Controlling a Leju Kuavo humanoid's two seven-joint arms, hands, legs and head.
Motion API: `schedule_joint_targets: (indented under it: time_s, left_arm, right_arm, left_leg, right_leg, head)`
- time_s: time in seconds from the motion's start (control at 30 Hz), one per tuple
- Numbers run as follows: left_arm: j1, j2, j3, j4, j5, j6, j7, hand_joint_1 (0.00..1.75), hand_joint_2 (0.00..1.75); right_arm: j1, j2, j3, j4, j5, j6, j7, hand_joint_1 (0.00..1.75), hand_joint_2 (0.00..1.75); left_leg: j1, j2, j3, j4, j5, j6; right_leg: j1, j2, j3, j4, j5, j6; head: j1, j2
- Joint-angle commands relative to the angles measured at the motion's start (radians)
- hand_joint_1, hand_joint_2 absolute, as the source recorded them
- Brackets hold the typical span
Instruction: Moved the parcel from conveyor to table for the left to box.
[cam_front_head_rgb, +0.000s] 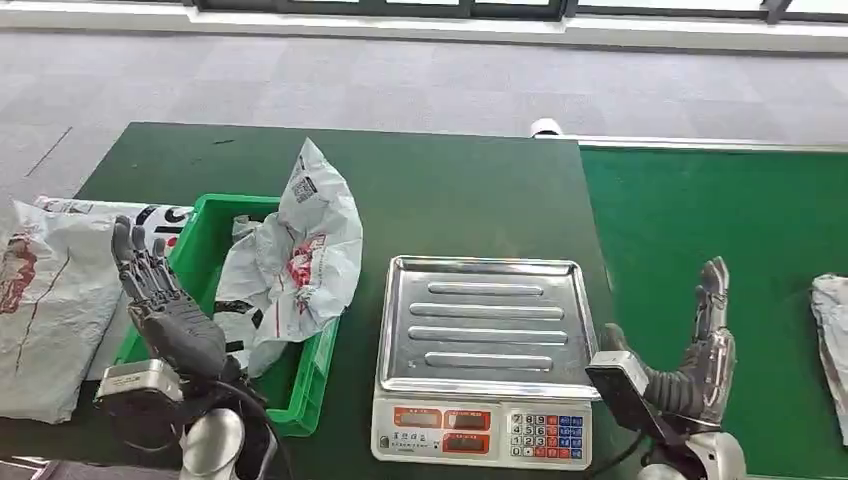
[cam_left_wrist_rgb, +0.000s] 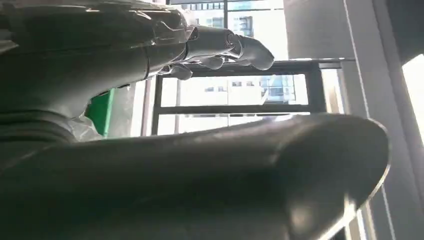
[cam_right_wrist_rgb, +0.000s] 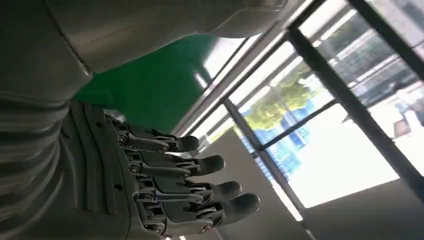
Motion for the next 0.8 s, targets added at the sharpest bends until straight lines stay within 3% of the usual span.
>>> schedule_joint_targets:
  time_s: [0.03,0.07,0.1,0.17,0.23,0.27,0.43,0.5,0.63,0.8]
  left_arm:
    - [0.008,-0.016,-0.049,0.009,0.000,-0.018,0.005,0.00,0.00]
    - [0.001,-0.018,-0.048,0.022,0.001,-0.024,0.005,0.00,0.00]
    - [-0.020,-0.023,-0.046,0.057,0.006,-0.054,0.005,0.00,0.00]
    - [-0.056,-0.024,-0.052,0.097,0.011,-0.053,0.005,0.00,0.00]
    - [-0.058,-0.014,-0.055,0.088,0.017,-0.021,0.005,0.00,0.00]
    - [-0.047,-0.009,-0.054,0.074,0.021,-0.014,0.005,0.00,0.00]
    - [-0.014,0.003,-0.036,0.040,0.030,-0.014,0.005,0.00,0.00]
    - [-0.021,0.002,-0.029,0.053,0.033,-0.015,0.005,0.00,0.00]
    - [-0.040,0.009,-0.020,0.073,0.041,-0.017,0.005,0.00,0.00]
    - [-0.030,0.014,-0.020,0.068,0.037,-0.015,0.005,0.00,0.00]
  right_arm:
    - [-0.173,-0.136,-0.481,0.299,0.147,0.113,0.088,0.00,1.75]
    - [-0.201,-0.170,-0.516,0.360,0.159,0.134,0.097,0.00,1.75]
    - [-0.184,-0.252,-0.555,0.437,0.232,0.206,0.187,0.00,1.75]
    - [-0.172,-0.358,-0.667,0.617,0.257,0.227,0.158,0.00,1.75]
    - [-0.210,-0.410,-0.724,0.739,0.294,0.215,0.120,0.00,1.75]
    - [-0.247,-0.433,-0.716,0.792,0.304,0.203,0.120,0.00,1.75]
    - [-0.553,-0.546,-0.585,1.123,0.412,0.165,0.264,0.00,1.75]
    - [-0.581,-0.561,-0.577,1.160,0.421,0.178,0.289,0.00,1.75]
    - [-0.574,-0.541,-0.590,1.200,0.426,0.154,0.325,0.00,1.75]
    - [-0.575,-0.528,-0.601,1.226,0.435,0.141,0.358,0.00,1.75]
  left_leg:
    - [0.001,-0.001,0.004,-0.003,0.001,0.000]
    - [0.001,-0.001,0.002,-0.002,0.001,0.000]
    - [0.001,-0.002,0.004,-0.003,0.002,0.001]
    - [0.001,-0.007,0.004,-0.004,0.002,0.001]
    - [0.001,-0.011,0.004,-0.001,0.002,0.001]
    - [0.001,-0.013,0.006,-0.002,0.003,0.001]
    - [-0.002,0.008,-0.003,0.000,-0.004,0.005]
    - [-0.002,0.015,-0.002,0.000,-0.006,0.006]
    - [-0.002,0.009,0.008,-0.001,-0.004,0.005]
    - [-0.001,0.005,0.010,-0.001,-0.003,0.005]
  right_leg:
    - [0.001,-0.002,0.006,-0.006,0.002,0.001]
    - [0.001,-0.002,0.004,-0.004,0.002,0.001]
    - [0.001,-0.003,0.006,-0.007,0.003,0.001]
    - [0.001,-0.008,0.009,-0.009,0.002,0.002]
    - [0.001,-0.011,0.009,-0.008,0.001,0.002]
    - [0.001,-0.014,0.011,-0.011,0.001,0.003]
    - [-0.002,0.007,0.008,-0.005,0.002,0.003]
    - [-0.002,0.013,0.006,-0.005,0.003,0.004]
    - [-0.002,0.008,0.007,-0.006,0.001,0.004]
    - [-0.001,0.004,0.010,-0.006,0.001,0.004]
  head:
    - [0.000,0.000]
    - [0.000,0.000]
    - [0.000,0.000]
    - [0.000,0.000]
    - [0.000,0.000]
    - [0.000,0.000]
    - [0.000,0.000]
    - [0.000,0.000]
    - [0.000,0.000]
    - [0.000,0.000]
